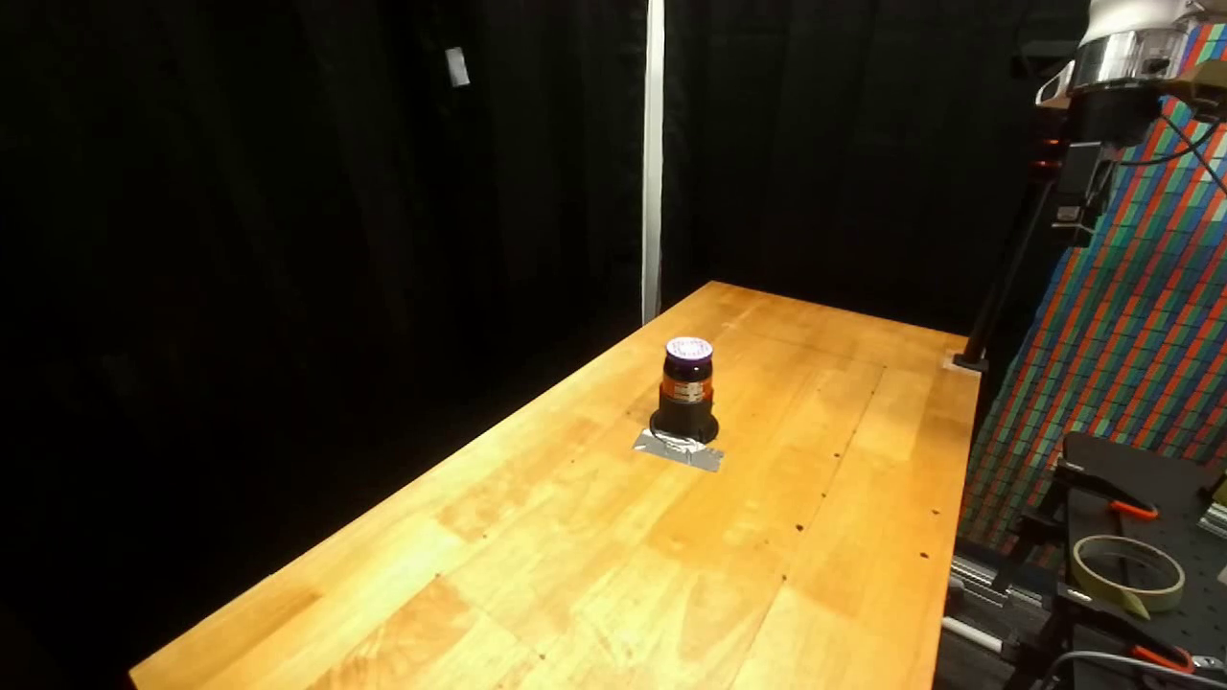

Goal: Put the rubber band on the jar.

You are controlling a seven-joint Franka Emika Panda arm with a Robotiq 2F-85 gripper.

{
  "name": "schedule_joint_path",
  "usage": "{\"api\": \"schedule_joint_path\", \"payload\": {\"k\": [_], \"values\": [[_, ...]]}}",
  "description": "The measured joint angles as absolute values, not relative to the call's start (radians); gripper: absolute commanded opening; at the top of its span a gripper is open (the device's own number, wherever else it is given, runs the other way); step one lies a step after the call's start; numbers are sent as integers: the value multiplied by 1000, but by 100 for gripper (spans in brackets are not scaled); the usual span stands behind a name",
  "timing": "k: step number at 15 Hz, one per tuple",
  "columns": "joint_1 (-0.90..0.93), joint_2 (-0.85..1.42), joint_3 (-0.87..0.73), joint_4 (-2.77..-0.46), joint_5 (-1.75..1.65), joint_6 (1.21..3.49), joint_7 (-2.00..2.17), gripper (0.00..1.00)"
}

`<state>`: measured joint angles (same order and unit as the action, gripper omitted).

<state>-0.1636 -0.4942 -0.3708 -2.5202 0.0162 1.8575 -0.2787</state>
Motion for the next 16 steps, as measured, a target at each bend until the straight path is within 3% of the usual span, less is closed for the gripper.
{"api": "schedule_joint_path", "payload": {"k": [6, 11, 16], "values": [[-166, -490, -348, -2523, 17, 1857, -276, 100], [-115, -473, -153, -2520, 17, 1882, -153, 100], [-17, -387, 25, -2488, 17, 2046, 15, 100]]}}
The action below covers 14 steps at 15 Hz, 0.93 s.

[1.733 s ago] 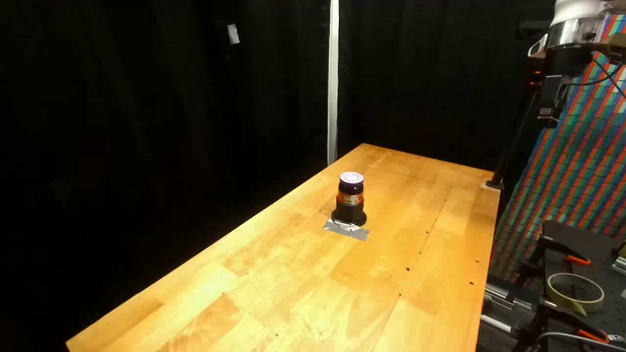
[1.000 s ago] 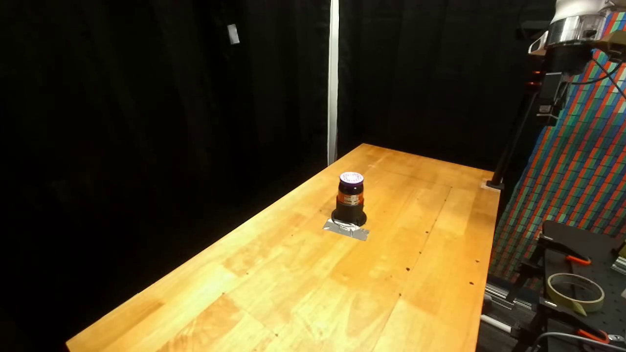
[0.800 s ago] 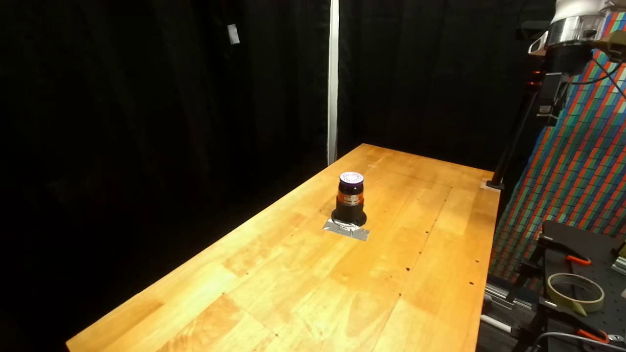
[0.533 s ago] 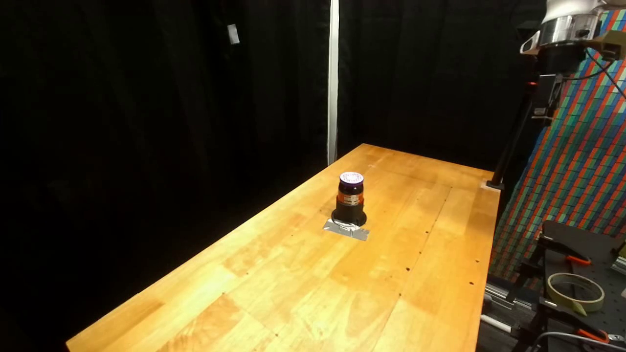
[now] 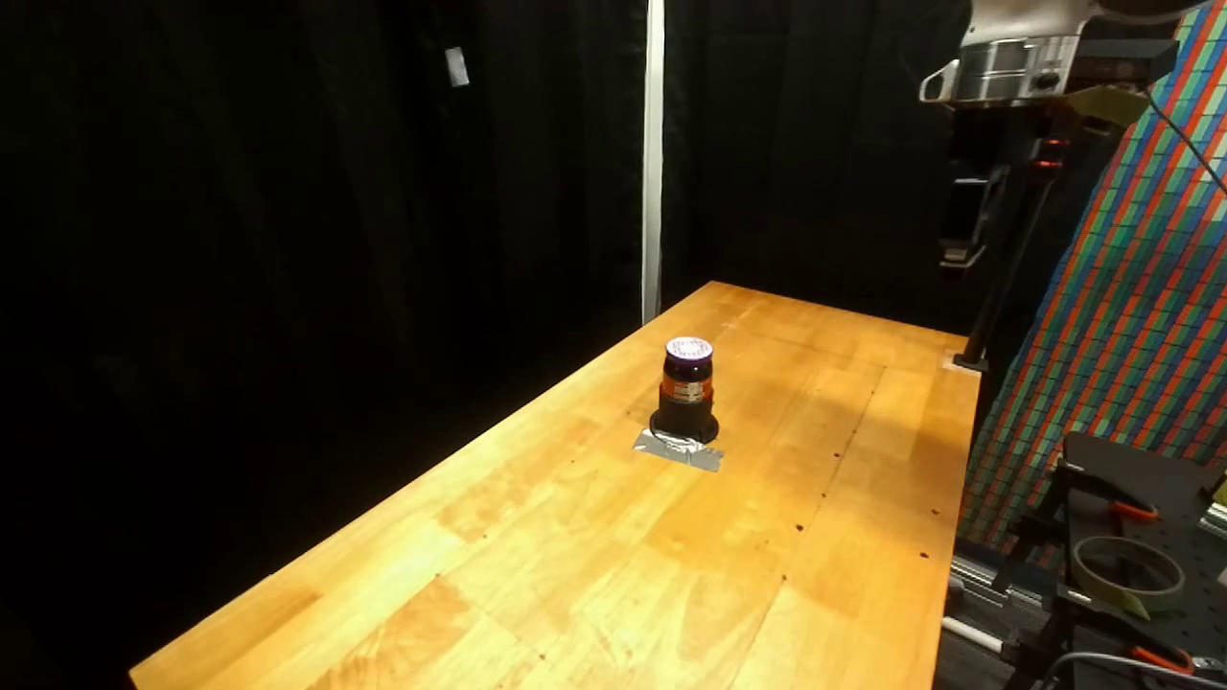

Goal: Put the rubber band on the jar.

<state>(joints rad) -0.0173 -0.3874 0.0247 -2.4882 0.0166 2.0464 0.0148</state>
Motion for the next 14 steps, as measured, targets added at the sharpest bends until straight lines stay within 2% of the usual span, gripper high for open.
{"api": "schedule_joint_path", "payload": {"k": [5, 14], "values": [[23, -224, 110, -2401, -38, 2247, 114, 100], [41, 154, 124, -2087, -147, 2389, 181, 100]]}}
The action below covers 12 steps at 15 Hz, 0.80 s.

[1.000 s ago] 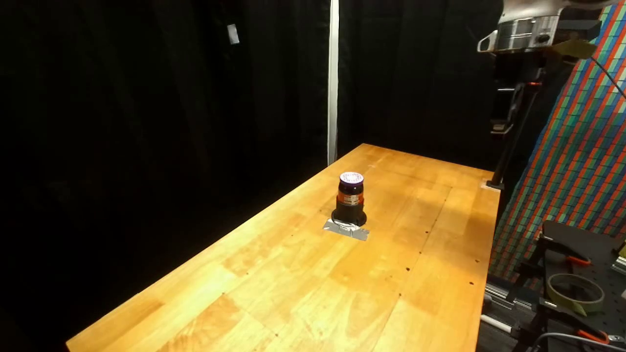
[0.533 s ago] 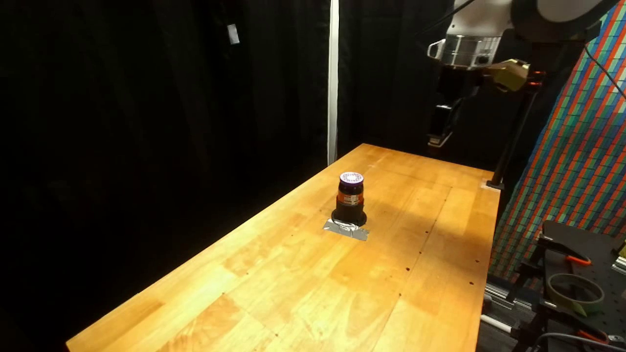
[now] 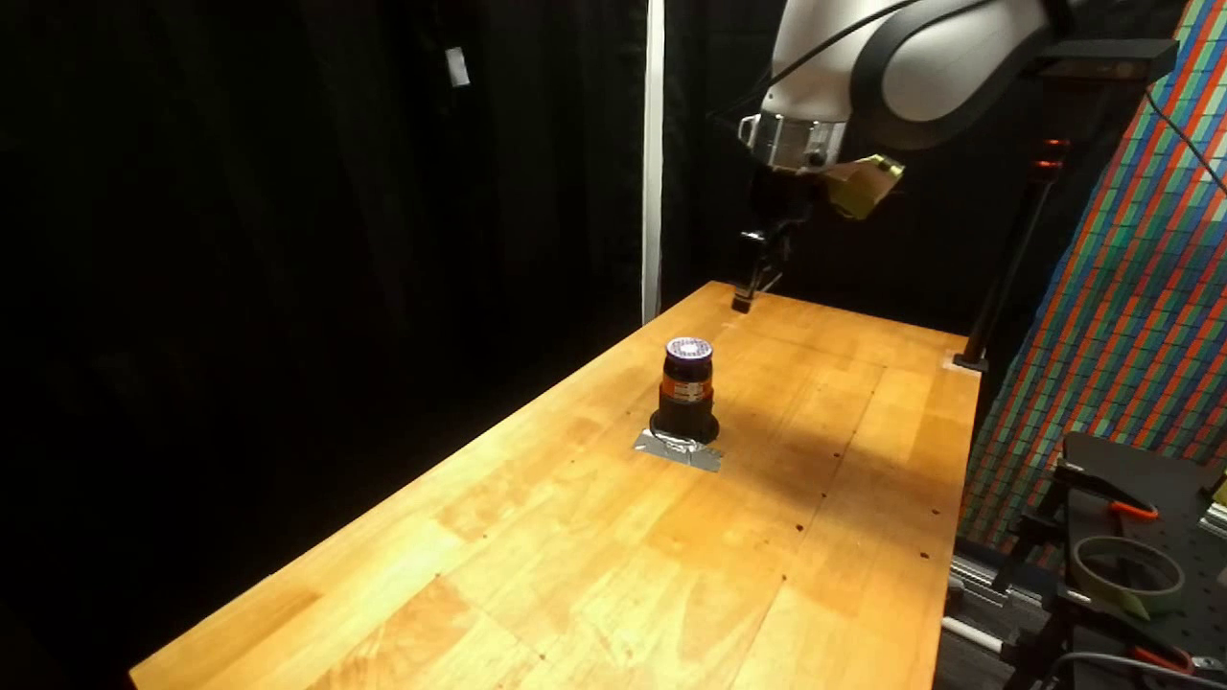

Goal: Put the rubber band on the jar.

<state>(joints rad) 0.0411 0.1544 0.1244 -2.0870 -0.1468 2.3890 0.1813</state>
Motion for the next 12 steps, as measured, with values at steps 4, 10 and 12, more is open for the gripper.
{"api": "schedule_joint_path", "payload": {"k": [4, 10, 12], "values": [[57, 298, 121, -1959, -131, 2424, 180, 100], [63, 446, 115, -1829, -69, 2444, 150, 100], [62, 478, 115, -1802, -34, 2444, 127, 100]]}}
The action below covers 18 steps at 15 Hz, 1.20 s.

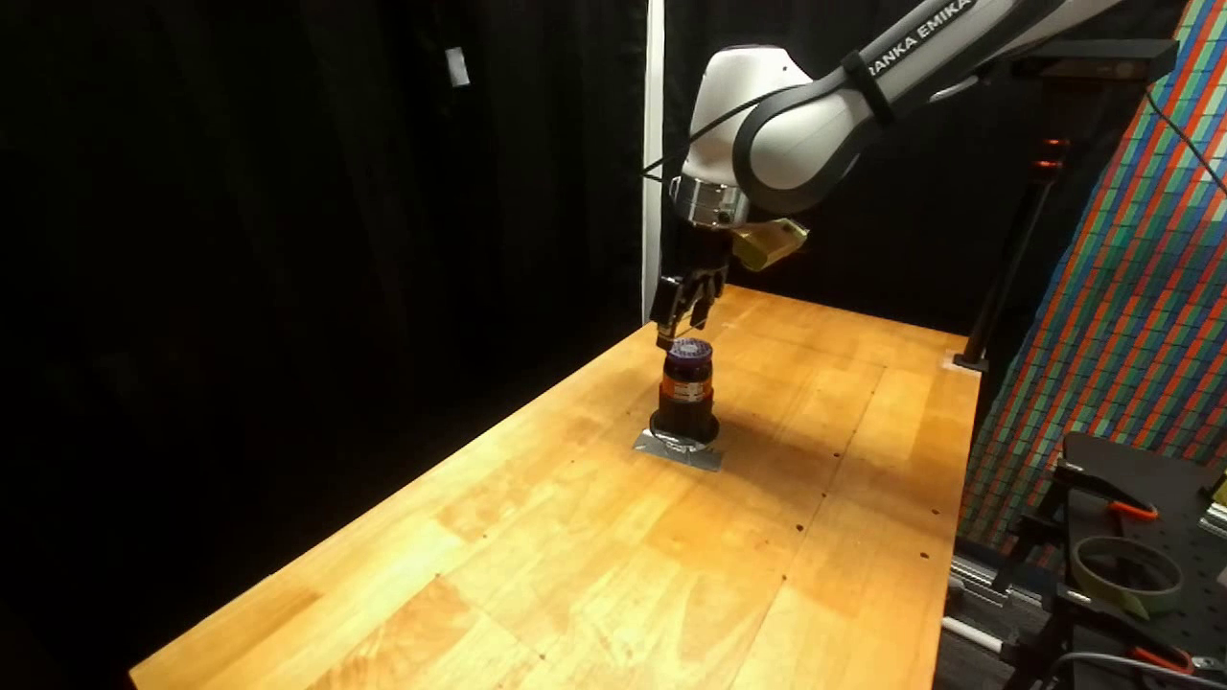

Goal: Put the rubber band on the jar.

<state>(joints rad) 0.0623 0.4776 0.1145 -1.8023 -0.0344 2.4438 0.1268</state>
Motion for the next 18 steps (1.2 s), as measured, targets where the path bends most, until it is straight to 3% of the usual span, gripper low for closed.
{"api": "schedule_joint_path", "payload": {"k": [18], "values": [[73, 609, 68, -1748, -25, 2506, 109, 100]]}}
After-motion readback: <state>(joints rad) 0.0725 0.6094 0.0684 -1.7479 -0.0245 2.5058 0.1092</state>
